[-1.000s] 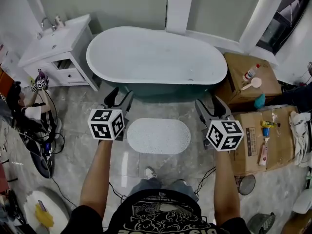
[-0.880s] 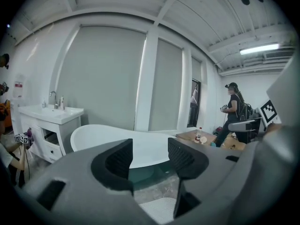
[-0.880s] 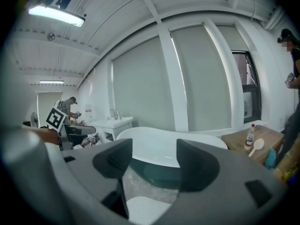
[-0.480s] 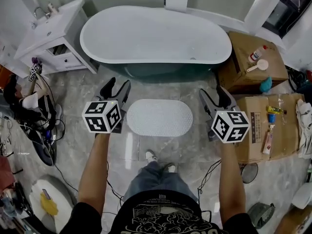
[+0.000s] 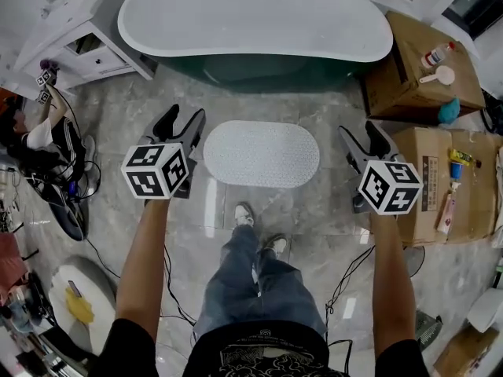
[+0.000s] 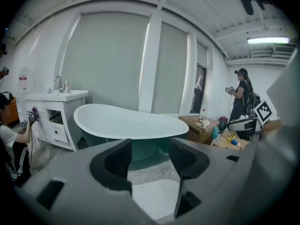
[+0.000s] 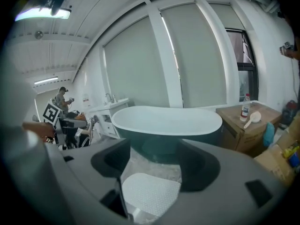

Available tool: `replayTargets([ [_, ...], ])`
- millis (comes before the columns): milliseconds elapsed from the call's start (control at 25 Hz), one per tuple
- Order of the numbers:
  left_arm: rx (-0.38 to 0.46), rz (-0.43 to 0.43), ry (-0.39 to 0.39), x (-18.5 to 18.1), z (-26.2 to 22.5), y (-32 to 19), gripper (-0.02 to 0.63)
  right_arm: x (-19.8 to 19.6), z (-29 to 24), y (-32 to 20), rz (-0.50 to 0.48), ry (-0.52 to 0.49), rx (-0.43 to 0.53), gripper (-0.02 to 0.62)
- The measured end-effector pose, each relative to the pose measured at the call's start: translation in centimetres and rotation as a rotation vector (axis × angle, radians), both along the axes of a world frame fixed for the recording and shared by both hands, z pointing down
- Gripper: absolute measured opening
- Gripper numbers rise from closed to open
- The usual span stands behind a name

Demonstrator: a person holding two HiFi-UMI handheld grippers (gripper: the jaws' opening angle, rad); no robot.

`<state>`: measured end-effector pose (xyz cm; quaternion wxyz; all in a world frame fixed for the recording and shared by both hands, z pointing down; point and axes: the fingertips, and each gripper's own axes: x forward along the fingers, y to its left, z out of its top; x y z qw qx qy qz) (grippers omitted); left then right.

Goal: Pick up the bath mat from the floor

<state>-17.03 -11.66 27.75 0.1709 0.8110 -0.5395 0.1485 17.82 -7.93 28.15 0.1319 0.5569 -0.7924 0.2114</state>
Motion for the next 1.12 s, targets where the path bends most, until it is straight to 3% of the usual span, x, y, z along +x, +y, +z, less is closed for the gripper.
replayTargets([
  [480,-0.161,0.001,0.000,-3.2,18.7,-3.2,0.282,1.3,17.1,-3.4,0.071,0.001,-0.108,0.324],
  [680,-0.175,-0.018,-0.005,-4.0,27.7,-4.8,0.293,1.5,25.7,-4.8,0.112,-0.012,-0.112,0.324],
  [1120,-0.212,-0.016,-0.017,-5.0,47.4,-4.8,0.296,0.7,45.1,-6.2,0.048,0.033,-0.167,0.336],
])
